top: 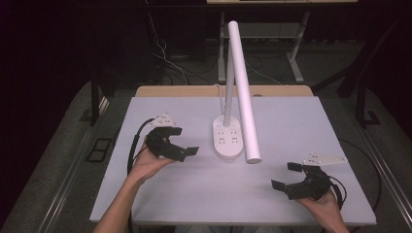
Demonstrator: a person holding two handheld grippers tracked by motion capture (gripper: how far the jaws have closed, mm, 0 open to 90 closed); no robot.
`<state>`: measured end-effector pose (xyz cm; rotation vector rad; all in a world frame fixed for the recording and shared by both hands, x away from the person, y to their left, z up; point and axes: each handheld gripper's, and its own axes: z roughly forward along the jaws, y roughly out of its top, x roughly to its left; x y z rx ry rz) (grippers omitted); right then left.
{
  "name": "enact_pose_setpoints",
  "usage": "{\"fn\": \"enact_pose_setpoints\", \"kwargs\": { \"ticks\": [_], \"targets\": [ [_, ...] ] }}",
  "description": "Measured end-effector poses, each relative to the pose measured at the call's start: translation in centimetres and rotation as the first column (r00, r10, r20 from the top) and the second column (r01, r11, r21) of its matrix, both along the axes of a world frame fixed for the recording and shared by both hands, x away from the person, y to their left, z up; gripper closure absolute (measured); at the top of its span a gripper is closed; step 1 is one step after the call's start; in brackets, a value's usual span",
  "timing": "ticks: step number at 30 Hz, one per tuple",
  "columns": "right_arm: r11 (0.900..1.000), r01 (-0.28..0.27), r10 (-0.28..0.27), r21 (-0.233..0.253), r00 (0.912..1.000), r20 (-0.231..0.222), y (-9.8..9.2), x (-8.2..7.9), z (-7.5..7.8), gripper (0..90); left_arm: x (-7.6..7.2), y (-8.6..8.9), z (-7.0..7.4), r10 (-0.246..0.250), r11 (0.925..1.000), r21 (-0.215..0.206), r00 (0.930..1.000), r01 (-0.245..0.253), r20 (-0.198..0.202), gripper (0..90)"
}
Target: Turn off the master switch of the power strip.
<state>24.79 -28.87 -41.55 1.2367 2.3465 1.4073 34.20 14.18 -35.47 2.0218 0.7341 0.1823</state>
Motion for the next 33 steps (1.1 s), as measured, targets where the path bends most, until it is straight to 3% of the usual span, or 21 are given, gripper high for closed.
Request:
{"fn": "enact_pose_setpoints", "kwargs": {
  "ticks": [11, 33],
  "targets": [
    [0.999, 0.023, -0.023, 0.030, 0.9997, -0.004, -0.7, -0.2, 0.2, 0.3, 1.3, -0.5, 0.5, -0.014, 0.9993, 0.035, 0.9999, 0.014, -0.001, 0.4],
    [1.000, 0.014, -0.014, 0.023, 0.9999, -0.004, -0.6, -0.2, 0.2, 0.3, 3.9, -2.0, 1.1, -0.026, 0.9973, 0.068, 0.9996, 0.026, -0.009, 1.0]
  ]
}}
